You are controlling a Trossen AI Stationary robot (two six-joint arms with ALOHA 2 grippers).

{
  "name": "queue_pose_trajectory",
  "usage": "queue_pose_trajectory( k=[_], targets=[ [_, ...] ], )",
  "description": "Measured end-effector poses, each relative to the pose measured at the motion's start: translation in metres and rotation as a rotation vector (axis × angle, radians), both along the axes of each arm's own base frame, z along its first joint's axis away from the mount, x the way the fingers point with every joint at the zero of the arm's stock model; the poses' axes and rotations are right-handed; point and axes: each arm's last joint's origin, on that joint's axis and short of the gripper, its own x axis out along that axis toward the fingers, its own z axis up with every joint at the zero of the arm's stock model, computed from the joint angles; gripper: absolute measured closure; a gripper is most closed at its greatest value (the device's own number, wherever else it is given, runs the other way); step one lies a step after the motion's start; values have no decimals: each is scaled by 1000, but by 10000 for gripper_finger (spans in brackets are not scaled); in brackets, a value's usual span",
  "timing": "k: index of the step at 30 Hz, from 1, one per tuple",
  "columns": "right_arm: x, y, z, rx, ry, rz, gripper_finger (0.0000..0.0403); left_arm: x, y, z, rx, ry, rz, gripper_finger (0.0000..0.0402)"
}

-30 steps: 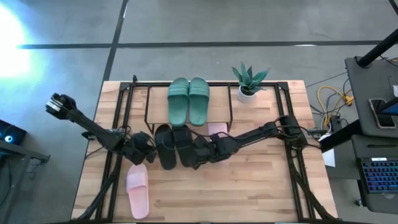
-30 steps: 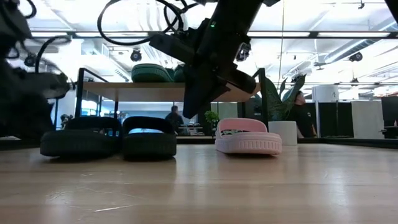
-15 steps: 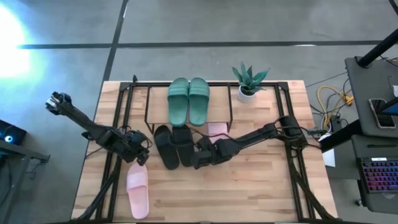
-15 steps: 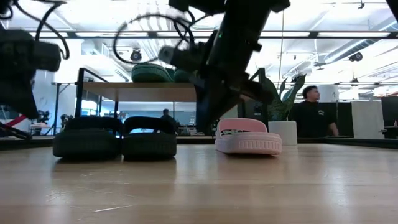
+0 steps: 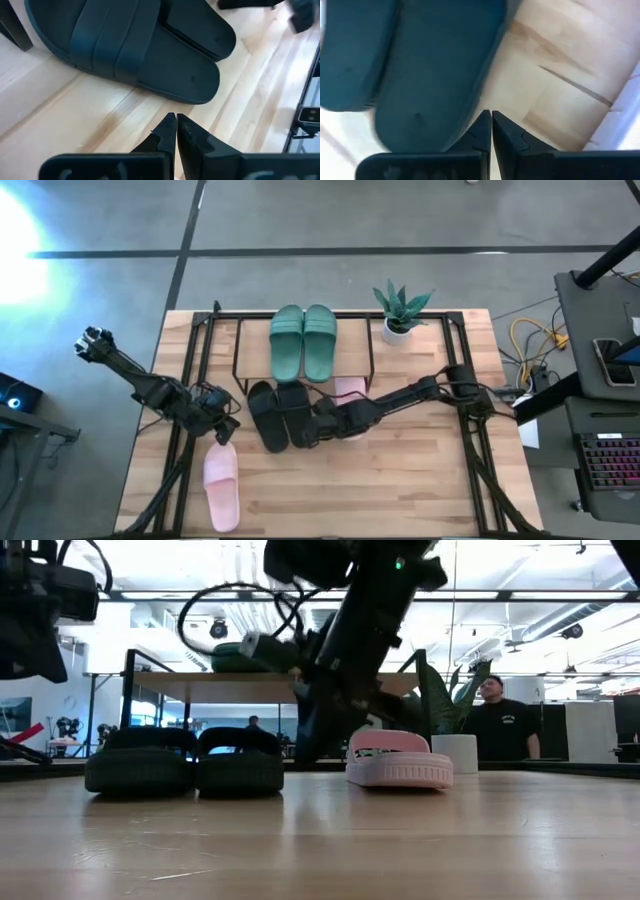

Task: Pick and place slides into the shelf
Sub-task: Move the black slide under the shelf, then put the pink slide under the shelf

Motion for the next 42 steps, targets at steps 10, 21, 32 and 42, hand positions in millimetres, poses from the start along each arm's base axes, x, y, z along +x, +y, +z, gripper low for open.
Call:
queue_pose_trajectory(
  k=[10, 21, 32, 42],
  targets=[
    [8, 6, -11, 47, -26, 54, 394, 1, -1, 9, -23, -17, -21, 402],
    [17, 8, -11, 67, -108, 91, 394, 1, -1, 11, -8, -15, -40, 402],
    [20, 10, -9, 67, -146, 154, 394, -5, 1, 5, 13, 88, -59, 402],
    [22, 11, -8, 63, -164, 225, 394, -5, 1, 5, 6, 88, -62, 402]
  ],
)
